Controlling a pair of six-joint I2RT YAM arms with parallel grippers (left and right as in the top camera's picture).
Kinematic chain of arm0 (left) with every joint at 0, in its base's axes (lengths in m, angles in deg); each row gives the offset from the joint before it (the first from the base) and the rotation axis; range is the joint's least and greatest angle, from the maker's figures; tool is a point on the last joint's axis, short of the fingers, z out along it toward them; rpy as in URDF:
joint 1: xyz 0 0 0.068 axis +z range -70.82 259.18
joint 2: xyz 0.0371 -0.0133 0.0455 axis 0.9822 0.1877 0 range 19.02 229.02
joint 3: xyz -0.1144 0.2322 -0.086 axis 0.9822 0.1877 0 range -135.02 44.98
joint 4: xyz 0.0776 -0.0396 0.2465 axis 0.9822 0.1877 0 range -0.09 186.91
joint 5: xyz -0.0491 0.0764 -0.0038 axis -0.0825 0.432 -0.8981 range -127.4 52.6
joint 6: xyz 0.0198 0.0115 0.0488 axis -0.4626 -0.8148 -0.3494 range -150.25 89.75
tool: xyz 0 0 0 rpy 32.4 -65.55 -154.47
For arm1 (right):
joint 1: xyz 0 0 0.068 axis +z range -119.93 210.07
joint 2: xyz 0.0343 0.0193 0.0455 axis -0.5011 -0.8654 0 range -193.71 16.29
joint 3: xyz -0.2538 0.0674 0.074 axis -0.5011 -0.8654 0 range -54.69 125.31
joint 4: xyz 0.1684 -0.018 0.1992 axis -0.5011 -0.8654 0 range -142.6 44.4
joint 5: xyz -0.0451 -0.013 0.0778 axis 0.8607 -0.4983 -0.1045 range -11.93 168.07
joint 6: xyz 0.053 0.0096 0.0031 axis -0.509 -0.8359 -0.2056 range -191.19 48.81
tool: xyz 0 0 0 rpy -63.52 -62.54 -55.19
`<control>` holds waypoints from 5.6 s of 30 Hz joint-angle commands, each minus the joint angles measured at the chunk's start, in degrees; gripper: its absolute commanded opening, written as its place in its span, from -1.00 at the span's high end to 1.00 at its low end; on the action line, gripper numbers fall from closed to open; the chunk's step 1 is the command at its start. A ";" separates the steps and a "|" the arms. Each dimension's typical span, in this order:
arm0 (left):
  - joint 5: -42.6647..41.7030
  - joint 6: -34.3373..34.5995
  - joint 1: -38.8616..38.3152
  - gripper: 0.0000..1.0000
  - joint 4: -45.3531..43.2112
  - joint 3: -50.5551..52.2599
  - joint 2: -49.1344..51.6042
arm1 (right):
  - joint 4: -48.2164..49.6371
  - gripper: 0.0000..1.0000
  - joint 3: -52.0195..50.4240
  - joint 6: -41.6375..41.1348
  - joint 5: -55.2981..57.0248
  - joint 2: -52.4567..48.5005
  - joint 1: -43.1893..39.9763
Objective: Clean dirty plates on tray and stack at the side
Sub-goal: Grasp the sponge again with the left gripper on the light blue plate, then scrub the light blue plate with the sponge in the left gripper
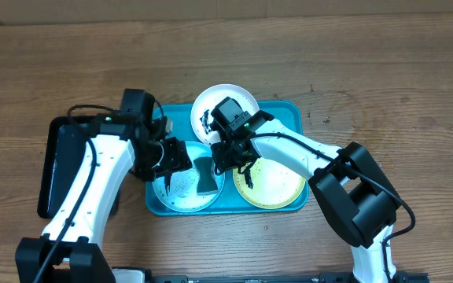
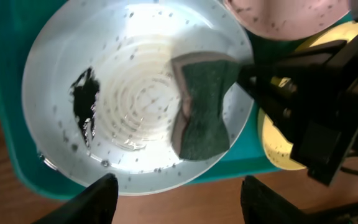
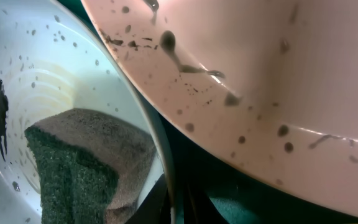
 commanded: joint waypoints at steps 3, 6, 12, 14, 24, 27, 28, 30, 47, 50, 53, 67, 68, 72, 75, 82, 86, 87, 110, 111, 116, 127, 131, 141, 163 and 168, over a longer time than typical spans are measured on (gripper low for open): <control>-1.20 2.75 -1.99 -0.28 -4.66 2.32 -0.02 | 0.20 0.81 -0.52 -0.07 -0.09 -0.13 0.22; -1.51 5.22 -3.32 -0.28 -8.83 5.18 0.00 | 0.20 0.81 -0.52 -0.04 -0.07 -0.13 0.22; -2.12 6.99 -5.88 -0.26 -13.84 8.31 0.00 | 0.24 0.81 -0.52 -0.04 -0.07 -0.13 0.22; -2.10 7.98 -6.84 -0.26 -15.89 9.22 0.00 | 0.26 0.81 -0.52 -0.04 -0.04 -0.13 0.22; 2.64 10.97 -8.63 -0.25 -21.20 13.60 0.02 | 0.15 0.81 -0.52 -0.04 -0.07 -0.13 0.22; 2.82 10.99 -8.68 -0.25 -21.51 13.62 0.02 | 0.15 0.81 -0.52 -0.04 -0.07 -0.13 0.22; 2.80 11.06 -8.72 -0.25 -21.64 13.62 0.02 | 0.15 0.81 -0.52 -0.04 -0.07 -0.13 0.22; 2.80 11.76 -8.90 -0.22 -21.73 13.73 0.02 | 0.13 0.81 -0.52 -0.04 -0.07 -0.13 0.22; 5.22 12.94 -10.47 -0.19 -25.77 16.15 0.87 | -0.07 0.84 -0.52 -0.04 -0.07 -0.13 0.22; 4.66 12.96 -10.47 -0.16 -26.45 16.15 2.95 | -0.04 0.84 -0.52 -0.04 -0.07 -0.13 0.22; 1.77 12.94 -10.47 -0.16 -28.11 16.15 5.18 | -0.04 0.84 -0.52 -0.04 -0.07 -0.13 0.22; 6.82 12.92 -10.34 0.59 -27.80 16.11 7.48 | -0.04 0.84 -0.52 -0.04 -0.04 -0.13 0.22; 7.78 12.90 -10.34 0.63 -27.50 16.11 7.48 | -0.04 0.84 -0.52 -0.04 -0.02 -0.13 0.22; 14.95 12.90 -10.29 0.81 -24.79 16.11 7.48 | -0.28 0.84 -0.52 -0.02 0.15 -0.13 0.22; 22.12 12.92 -10.29 0.92 -22.51 16.11 7.48 | -0.28 0.84 -0.52 0.00 0.15 -0.13 0.22; 37.38 12.87 -10.29 0.92 -18.47 16.11 7.48 | -0.31 0.85 -0.52 0.00 0.15 -0.13 0.22; 46.53 12.63 -10.29 0.92 -17.29 16.11 7.48 | -0.48 0.85 -0.52 0.11 0.20 -0.13 0.22; 48.24 12.63 -10.29 0.92 -17.31 16.11 7.48 | -0.57 0.86 -0.52 0.22 0.26 -0.13 0.22; 8.85 2.71 -10.25 0.91 -20.06 5.97 7.56 | -1.11 0.91 -0.52 0.17 1.64 -0.13 0.22; 8.85 3.15 -10.25 0.92 -20.00 6.08 7.58 | -1.11 0.91 -0.52 0.17 1.64 -0.13 0.22; 11.61 4.24 -10.05 0.92 -20.35 7.72 7.93 | -1.11 0.91 -0.52 0.17 1.64 -0.13 0.22; 24.44 4.92 -8.90 0.91 -20.63 9.57 16.72 | -1.46 0.91 -0.52 0.17 1.64 -0.13 0.22; 35.52 4.94 -8.07 0.92 -17.31 9.57 18.40 | -1.60 0.91 -0.52 0.20 1.66 -0.13 0.22; 48.96 4.98 -7.78 0.92 -9.11 8.44 18.29 | -1.11 0.91 -0.52 0.20 1.66 -0.13 0.22; 4.76 -0.63 -7.89 0.91 -6.40 0.39 18.43 | -0.90 0.91 -0.52 0.17 1.66 -0.13 0.22; 11.89 0.94 -7.74 0.92 -8.46 5.18 18.43 | -0.90 0.90 -0.52 0.17 1.66 -0.13 0.22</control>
